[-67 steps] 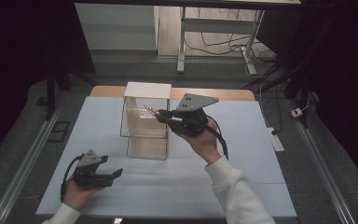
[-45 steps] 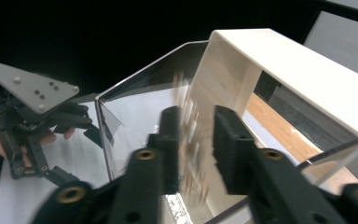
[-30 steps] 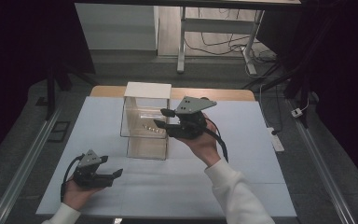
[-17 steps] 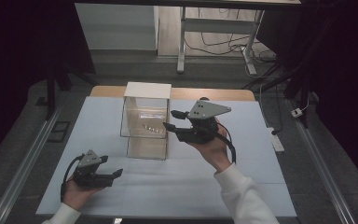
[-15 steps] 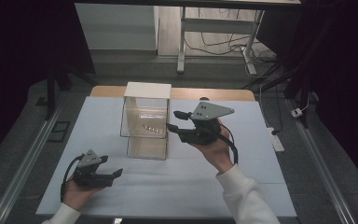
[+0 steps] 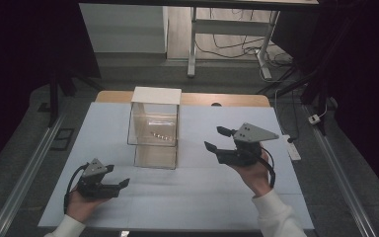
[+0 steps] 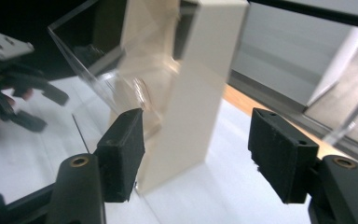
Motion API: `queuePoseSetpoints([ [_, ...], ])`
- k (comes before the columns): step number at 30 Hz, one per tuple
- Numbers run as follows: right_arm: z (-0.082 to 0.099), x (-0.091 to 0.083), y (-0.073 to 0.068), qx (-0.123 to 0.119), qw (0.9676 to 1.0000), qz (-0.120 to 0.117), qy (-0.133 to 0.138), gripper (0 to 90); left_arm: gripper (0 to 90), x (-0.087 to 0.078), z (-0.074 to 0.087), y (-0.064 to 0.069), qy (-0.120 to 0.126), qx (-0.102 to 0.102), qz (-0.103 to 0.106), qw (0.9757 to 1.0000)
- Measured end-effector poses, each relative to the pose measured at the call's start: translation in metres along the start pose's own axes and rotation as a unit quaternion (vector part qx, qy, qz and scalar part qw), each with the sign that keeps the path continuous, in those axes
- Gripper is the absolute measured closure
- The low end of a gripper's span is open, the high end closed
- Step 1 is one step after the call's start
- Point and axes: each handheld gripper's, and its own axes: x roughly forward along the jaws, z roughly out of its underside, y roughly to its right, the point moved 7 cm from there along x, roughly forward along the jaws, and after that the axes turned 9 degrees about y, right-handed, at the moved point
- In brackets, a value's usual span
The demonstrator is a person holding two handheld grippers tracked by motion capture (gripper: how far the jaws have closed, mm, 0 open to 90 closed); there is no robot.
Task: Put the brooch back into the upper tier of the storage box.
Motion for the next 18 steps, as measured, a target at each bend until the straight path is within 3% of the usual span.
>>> queuePoseSetpoints([
  [4, 0.026, -0.021, 0.009, 0.004, 0.9995, 0.029, -0.014, 32.1, 18.3, 0.0, 0.0, 0.0, 0.0, 0.0, 0.001, 1.0],
  [8, 0.051, -0.046, 0.02, 0.028, 0.9981, 0.051, -0.022, 31.9, 18.3, 0.001, 0.0, 0.001, -0.002, 0.002, 0.0, 1.0],
  [18, 0.104, -0.088, 0.04, 0.031, 0.9931, 0.095, -0.062, 31.2, 18.3, 0.001, 0.0, 0.002, -0.002, 0.001, 0.001, 1.0],
])
